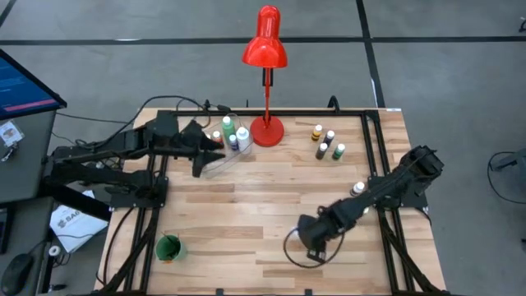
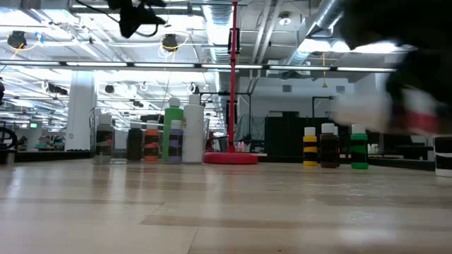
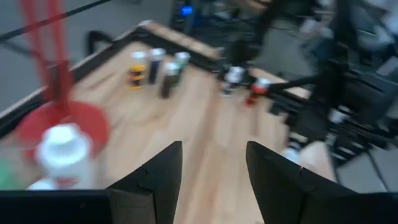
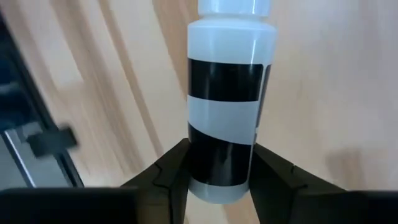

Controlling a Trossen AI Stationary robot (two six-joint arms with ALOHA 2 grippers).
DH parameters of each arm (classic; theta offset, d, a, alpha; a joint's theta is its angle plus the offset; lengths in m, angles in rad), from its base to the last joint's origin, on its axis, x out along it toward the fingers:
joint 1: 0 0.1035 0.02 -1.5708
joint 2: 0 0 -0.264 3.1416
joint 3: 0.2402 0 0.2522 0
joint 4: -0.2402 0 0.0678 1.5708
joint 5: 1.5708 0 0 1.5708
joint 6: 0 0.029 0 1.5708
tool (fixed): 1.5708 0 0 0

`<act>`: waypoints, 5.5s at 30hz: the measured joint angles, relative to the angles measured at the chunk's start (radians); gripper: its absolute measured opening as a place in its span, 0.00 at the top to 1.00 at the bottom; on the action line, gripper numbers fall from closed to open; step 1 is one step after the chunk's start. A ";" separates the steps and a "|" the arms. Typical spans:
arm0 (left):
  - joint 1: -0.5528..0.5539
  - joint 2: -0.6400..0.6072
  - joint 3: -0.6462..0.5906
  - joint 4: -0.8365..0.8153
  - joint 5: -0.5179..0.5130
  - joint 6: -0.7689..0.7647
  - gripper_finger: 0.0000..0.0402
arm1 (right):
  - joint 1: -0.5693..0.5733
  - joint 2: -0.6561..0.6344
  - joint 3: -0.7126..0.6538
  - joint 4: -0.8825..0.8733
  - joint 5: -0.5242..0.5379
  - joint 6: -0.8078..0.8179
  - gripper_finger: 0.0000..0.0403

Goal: Pick & Place Paint Supplies
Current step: Put the white paint bottle into the transparent bin

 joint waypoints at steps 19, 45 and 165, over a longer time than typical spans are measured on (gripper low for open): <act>-0.210 0.261 0.000 0.241 0.099 0.183 0.43 | -0.350 -0.001 0.295 0.022 0.069 -0.449 0.67; -0.223 0.511 0.000 0.466 0.205 0.213 0.39 | -0.350 0.005 0.295 0.023 0.068 -0.480 0.67; 0.364 0.407 0.000 -0.456 -0.296 0.112 0.73 | -0.250 -0.142 0.295 -0.156 0.125 -0.337 0.37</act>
